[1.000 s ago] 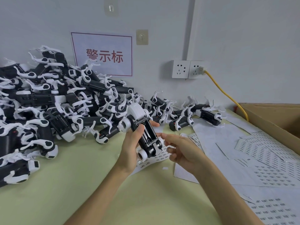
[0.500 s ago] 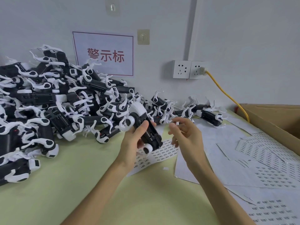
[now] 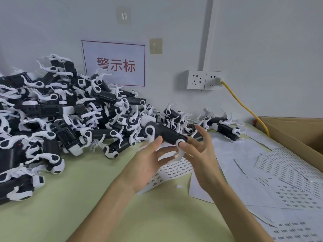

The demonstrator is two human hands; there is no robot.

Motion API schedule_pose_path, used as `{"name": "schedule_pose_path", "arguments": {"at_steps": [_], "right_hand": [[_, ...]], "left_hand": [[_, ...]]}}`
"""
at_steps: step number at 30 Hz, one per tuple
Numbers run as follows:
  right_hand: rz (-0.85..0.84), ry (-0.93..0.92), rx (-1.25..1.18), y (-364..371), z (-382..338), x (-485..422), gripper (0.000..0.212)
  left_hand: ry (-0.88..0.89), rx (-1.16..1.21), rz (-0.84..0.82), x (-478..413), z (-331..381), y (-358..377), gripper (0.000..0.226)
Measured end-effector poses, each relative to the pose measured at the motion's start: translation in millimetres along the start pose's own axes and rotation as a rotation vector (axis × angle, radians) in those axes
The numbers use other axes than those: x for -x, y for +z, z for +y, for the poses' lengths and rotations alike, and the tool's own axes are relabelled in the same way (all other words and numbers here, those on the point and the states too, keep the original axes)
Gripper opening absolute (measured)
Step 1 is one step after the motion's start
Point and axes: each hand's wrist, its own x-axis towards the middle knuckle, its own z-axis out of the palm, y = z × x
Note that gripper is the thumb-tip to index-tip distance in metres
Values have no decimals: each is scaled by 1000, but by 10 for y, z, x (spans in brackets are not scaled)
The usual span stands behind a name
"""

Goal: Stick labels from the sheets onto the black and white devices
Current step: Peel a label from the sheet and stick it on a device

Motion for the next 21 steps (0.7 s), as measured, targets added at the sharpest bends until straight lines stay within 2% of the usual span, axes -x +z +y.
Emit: {"name": "schedule_pose_path", "arguments": {"at_steps": [2, 4, 6, 7, 9, 12, 14, 18, 21], "right_hand": [[67, 52, -104, -31, -23, -37, 96], [127, 86, -162, -52, -42, -63, 100], [156, 98, -216, -73, -63, -77, 93], [161, 96, -234, -92, -72, -85, 89], [150, 91, -236, -132, -92, -100, 92], [91, 111, -184, -150, -97, -109, 100], [68, 126, -171, -152, -90, -109, 99], [70, 115, -161, -192, -96, -109, 89], [32, 108, -7, -211, -101, -95, 76]], "left_hand": [[-27, 86, -65, -18, 8, -29, 53], [-67, 168, -87, -17, 19, -53, 65], [-92, 219, -7, -23, 28, -76, 82], [-91, 213, 74, -31, 28, -90, 81], [-69, 99, 172, -41, 14, -117, 73], [-52, -162, 123, -22, -4, -81, 64], [-77, -263, 111, -10, -15, -64, 68], [-178, -194, 61, 8, -11, -74, 84], [-220, -273, 16, 8, -31, -31, 58]]}}
